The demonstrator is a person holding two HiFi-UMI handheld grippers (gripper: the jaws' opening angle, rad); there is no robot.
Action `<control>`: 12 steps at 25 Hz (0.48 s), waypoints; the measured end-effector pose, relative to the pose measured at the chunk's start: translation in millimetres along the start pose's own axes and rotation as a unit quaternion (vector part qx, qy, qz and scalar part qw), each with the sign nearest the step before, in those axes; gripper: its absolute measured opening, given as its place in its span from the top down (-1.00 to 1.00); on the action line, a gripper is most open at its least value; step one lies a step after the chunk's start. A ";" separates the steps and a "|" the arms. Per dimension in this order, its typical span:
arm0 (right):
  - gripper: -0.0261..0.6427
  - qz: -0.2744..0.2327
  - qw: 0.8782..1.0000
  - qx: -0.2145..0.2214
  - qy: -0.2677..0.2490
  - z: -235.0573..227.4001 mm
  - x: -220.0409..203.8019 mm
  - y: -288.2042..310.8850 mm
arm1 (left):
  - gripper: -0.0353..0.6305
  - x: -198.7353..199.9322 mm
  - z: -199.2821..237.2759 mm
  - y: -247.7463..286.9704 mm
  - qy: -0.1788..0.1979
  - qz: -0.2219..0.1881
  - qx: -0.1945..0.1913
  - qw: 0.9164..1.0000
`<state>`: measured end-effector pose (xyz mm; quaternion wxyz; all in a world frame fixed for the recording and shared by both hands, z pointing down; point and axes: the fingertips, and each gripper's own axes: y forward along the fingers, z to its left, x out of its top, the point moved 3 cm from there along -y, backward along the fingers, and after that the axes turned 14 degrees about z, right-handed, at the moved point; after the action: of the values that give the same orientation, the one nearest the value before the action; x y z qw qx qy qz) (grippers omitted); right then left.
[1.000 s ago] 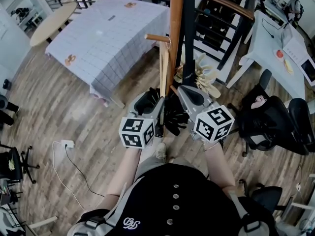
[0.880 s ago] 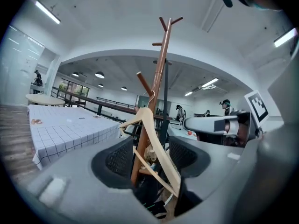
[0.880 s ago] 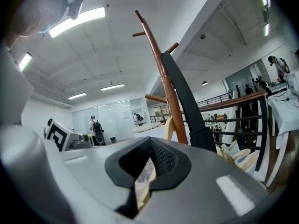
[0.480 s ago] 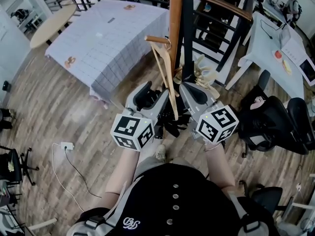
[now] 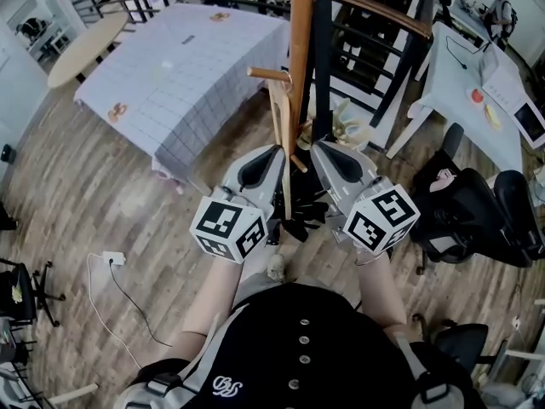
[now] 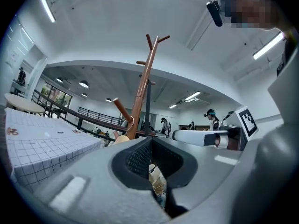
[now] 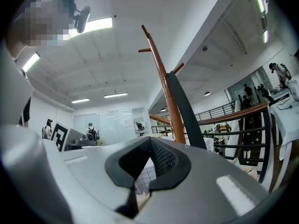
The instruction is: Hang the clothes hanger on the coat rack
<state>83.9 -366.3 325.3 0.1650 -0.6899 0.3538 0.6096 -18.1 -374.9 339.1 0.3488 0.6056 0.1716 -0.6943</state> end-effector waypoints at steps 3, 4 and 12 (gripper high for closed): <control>0.92 0.000 1.000 0.009 0.004 1.6 -0.4 1.2 | 0.90 -0.1 3.6 -1.0 -0.010 -0.008 -0.005 1.000; 0.92 -0.004 1.000 0.015 0.010 2.4 0.5 1.4 | 0.90 0.2 4.3 -1.4 -0.013 -0.010 -0.011 1.000; 0.92 -0.013 1.000 0.021 0.016 -1.2 -0.8 -2.8 | 0.90 -11.2 -3.7 3.1 -0.009 0.009 -0.038 0.999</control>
<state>86.7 -364.9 325.6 0.1812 -0.7004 0.3601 0.5890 -13.1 -371.5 349.6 0.3794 0.5873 0.1889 -0.6896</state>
